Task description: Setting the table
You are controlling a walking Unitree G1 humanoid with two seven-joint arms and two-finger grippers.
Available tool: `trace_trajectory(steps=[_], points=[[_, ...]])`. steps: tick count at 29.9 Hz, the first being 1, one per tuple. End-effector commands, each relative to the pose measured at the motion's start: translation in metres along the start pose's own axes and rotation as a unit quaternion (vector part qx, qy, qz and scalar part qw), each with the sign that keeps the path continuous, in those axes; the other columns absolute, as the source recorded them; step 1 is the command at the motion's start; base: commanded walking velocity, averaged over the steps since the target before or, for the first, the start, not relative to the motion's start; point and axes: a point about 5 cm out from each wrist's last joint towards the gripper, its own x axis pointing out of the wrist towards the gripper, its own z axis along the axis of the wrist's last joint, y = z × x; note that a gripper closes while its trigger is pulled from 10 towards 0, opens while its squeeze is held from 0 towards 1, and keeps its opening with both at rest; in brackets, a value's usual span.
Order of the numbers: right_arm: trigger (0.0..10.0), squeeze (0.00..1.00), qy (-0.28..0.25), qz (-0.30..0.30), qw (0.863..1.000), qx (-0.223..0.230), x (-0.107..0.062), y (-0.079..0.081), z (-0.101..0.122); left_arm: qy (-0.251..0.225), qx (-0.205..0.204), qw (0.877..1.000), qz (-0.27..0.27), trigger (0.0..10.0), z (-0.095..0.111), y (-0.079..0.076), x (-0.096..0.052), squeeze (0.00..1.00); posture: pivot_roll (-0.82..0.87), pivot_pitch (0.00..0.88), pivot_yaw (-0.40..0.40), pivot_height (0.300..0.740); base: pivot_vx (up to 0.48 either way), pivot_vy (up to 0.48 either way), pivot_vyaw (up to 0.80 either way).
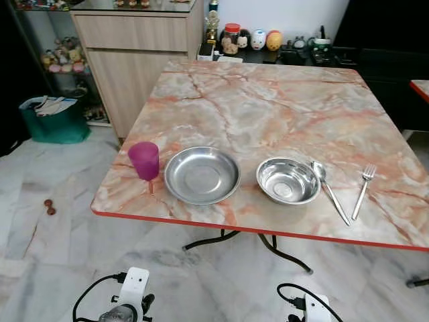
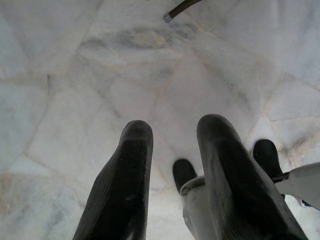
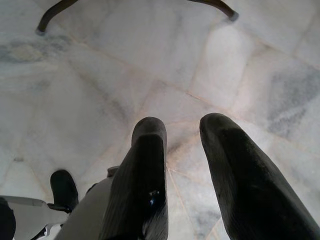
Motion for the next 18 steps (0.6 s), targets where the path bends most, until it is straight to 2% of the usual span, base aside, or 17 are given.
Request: trace_trajectory(steps=[1, 6, 18], points=[[10.0, 0.0, 0.01, -0.006, 1.0, 0.008, -0.0009, -0.0036, -0.004, 0.008, 0.001, 1.0, 0.007, 10.0, -0.0037, 0.0073, -0.0015, 0.0, 0.05, 0.0, -0.04, 0.74, 0.0, 0.0, -0.66], [10.0, 0.0, 0.008, -0.006, 1.0, 0.008, -0.0005, -0.0033, -0.0025, 0.007, 0.0, 1.0, 0.008, 10.0, -0.003, 0.0087, -0.0016, 0.0, 0.05, 0.0, -0.038, 0.74, 0.0, 0.0, -0.64], [10.0, 0.0, 0.002, -0.006, 1.0, 0.013, -0.0003, -0.0001, -0.0021, 0.005, 0.012, 1.0, 0.007, 10.0, -0.0025, 0.0053, -0.0011, 0.0, 0.06, 0.0, -0.034, 0.74, 0.0, 0.0, 0.0]])
